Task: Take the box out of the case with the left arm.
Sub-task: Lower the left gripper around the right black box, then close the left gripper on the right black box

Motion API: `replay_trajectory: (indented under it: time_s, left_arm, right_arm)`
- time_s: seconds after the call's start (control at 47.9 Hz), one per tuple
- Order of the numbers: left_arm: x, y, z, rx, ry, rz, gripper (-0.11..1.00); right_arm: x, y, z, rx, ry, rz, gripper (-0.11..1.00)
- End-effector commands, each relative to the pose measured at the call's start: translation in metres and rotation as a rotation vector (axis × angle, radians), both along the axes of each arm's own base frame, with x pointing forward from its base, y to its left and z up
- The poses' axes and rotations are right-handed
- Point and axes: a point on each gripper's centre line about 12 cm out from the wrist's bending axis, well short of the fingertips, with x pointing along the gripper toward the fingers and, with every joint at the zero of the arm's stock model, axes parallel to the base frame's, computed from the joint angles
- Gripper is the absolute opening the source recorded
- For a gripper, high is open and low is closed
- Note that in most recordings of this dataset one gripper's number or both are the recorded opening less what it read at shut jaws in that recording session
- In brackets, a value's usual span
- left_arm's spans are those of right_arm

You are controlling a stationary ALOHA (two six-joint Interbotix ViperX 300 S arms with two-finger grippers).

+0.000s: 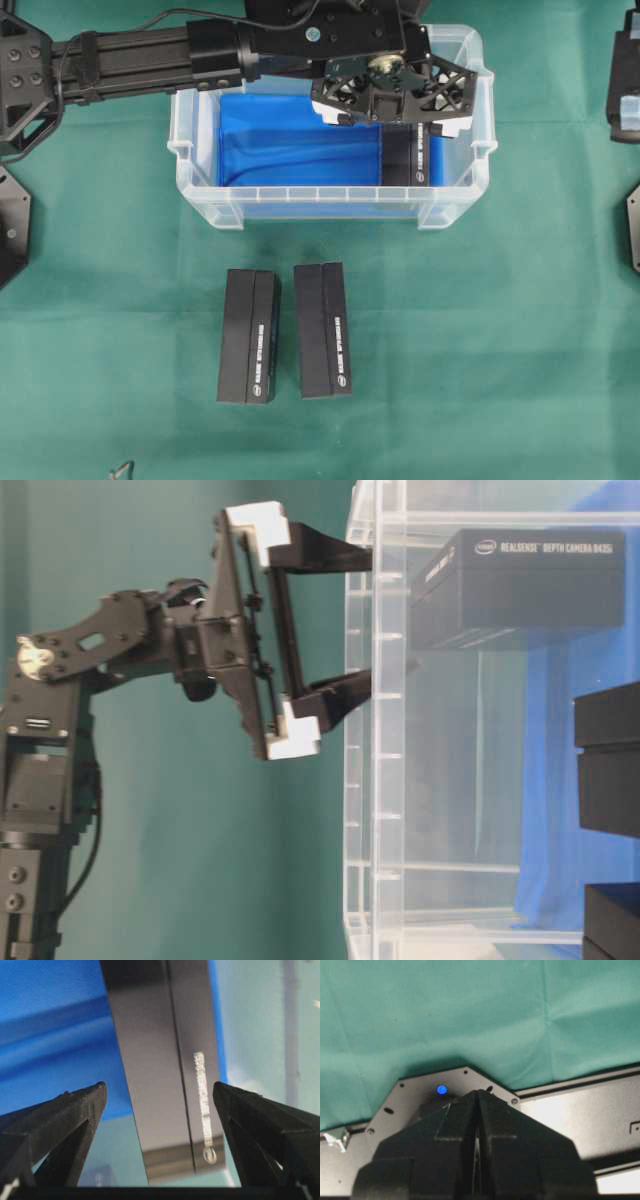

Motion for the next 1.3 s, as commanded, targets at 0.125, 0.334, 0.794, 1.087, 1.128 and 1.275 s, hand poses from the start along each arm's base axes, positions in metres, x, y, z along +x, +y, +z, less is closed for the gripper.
replay_trajectory:
  time_s: [0.125,0.334,0.794,1.087,1.128,1.275]
  left_arm:
    - [-0.003,0.006,0.022,0.019,-0.089,0.011,0.90]
    - [0.001,0.005,0.020,0.020,-0.109,0.013,0.90]
    - [0.008,0.006,0.002,0.017,-0.100,0.009,0.90]
    - [0.005,0.005,-0.013,0.007,-0.062,0.009,0.90]
    - [0.004,0.004,-0.014,0.004,-0.059,0.010,0.90]
    - [0.003,0.003,-0.017,0.000,-0.053,0.020,0.90]
  right_arm:
    - [0.000,0.000,0.003,0.003,-0.010,-0.003,0.00]
    - [0.000,0.000,0.003,0.003,-0.010,-0.003,0.00]
    - [0.000,0.000,0.003,0.003,-0.008,-0.003,0.00]
    - [0.000,0.000,0.003,0.003,-0.010,-0.003,0.00]
    - [0.000,0.000,0.003,0.003,-0.010,-0.003,0.00]
    - [0.000,0.000,0.003,0.003,-0.010,-0.003,0.00]
